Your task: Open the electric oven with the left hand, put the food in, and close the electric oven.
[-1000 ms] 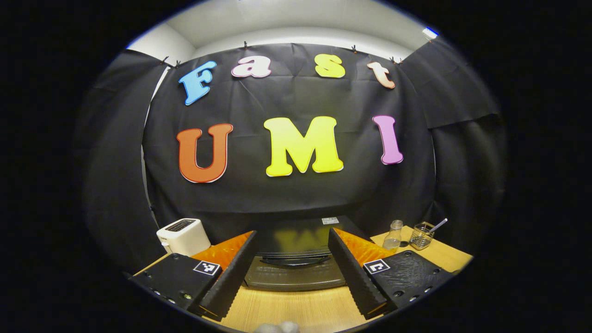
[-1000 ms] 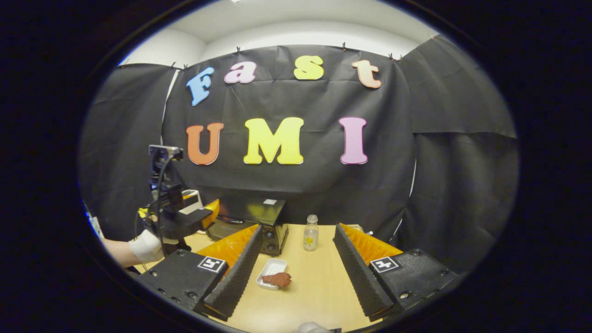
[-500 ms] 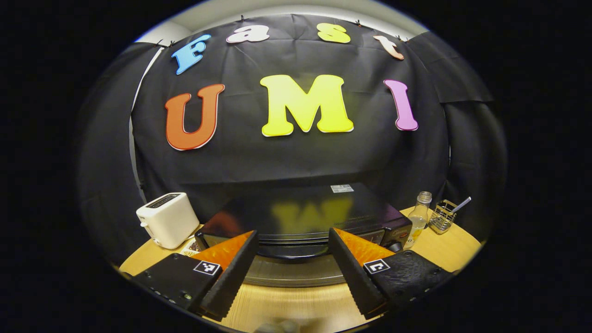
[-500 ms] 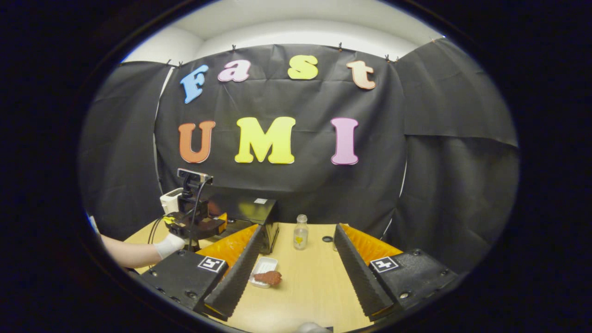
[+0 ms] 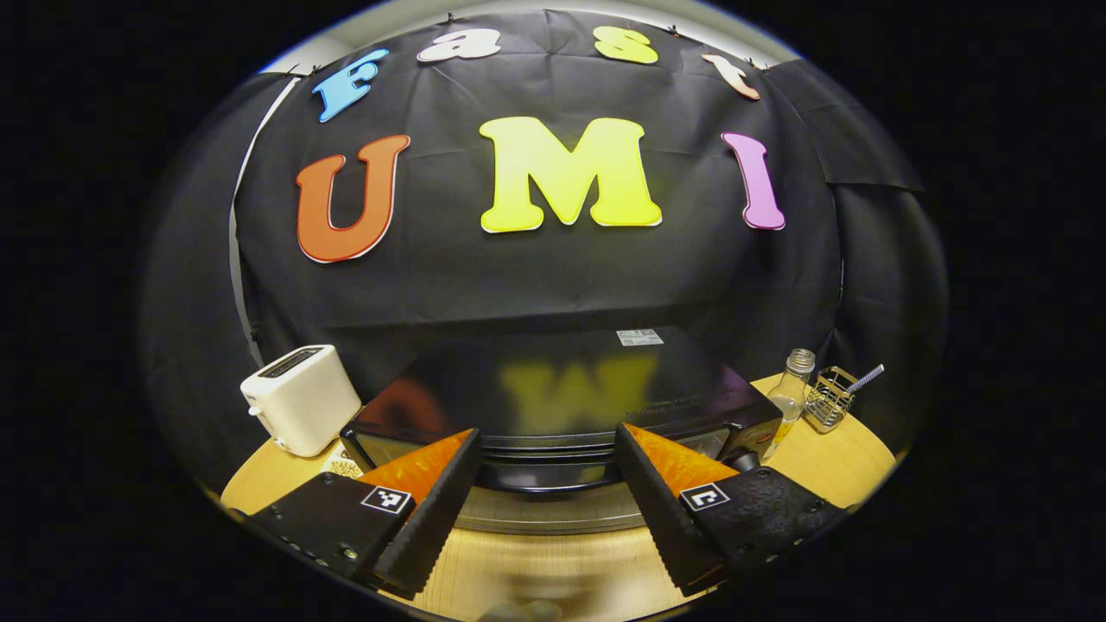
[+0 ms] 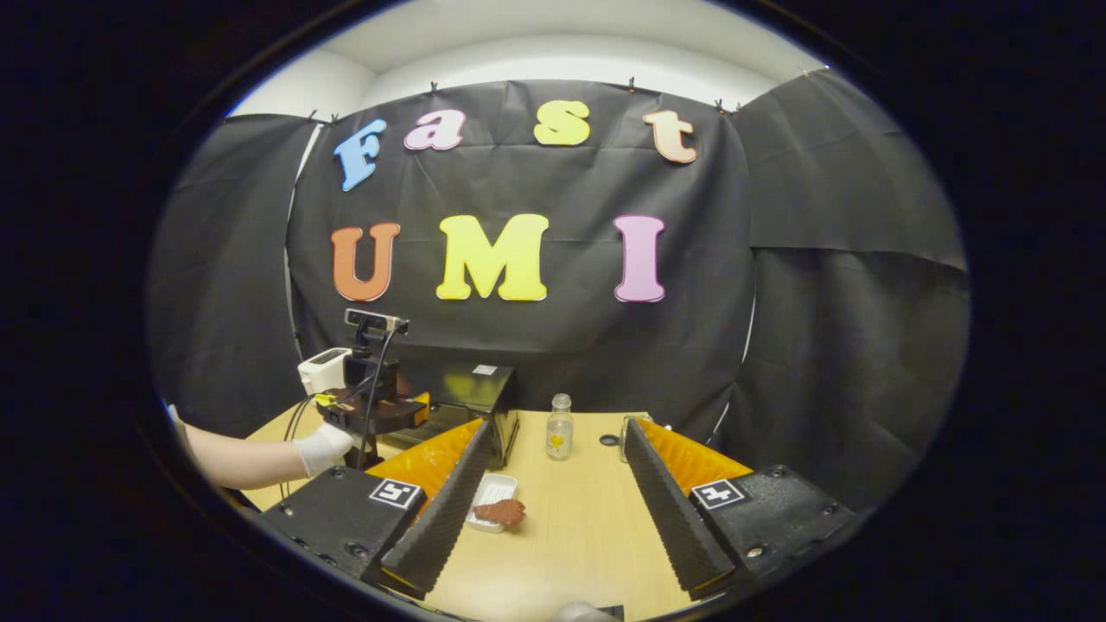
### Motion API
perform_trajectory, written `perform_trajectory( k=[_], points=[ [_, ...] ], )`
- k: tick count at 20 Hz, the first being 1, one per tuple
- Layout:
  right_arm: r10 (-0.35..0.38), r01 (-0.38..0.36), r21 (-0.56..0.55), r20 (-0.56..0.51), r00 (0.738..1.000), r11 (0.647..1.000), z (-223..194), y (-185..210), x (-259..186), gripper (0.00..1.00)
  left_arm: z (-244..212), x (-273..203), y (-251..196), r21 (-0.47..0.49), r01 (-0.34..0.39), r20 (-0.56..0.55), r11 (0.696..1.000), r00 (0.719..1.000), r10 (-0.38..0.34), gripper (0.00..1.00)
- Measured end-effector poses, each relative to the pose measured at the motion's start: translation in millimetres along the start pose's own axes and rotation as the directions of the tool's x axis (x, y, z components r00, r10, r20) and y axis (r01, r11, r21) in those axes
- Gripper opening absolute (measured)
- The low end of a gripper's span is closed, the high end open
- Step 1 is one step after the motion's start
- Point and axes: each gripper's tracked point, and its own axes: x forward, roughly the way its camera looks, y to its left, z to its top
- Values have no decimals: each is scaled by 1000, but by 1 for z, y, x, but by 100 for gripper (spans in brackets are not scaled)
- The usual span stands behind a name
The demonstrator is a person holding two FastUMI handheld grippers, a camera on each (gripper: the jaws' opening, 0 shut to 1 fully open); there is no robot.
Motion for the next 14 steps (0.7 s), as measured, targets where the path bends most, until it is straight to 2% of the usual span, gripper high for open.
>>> perform_trajectory(
  k=[7,14],
  points=[
    [22,-22,25,-1,1000,999,-9,8,-7,96,-15,-30,-2,18,13,-21,1000,1000,-12,97],
    [44,-43,41,-26,999,998,-23,16,-9,99,-67,-84,-4,54,33,-48,998,998,-31,97]
  ],
)
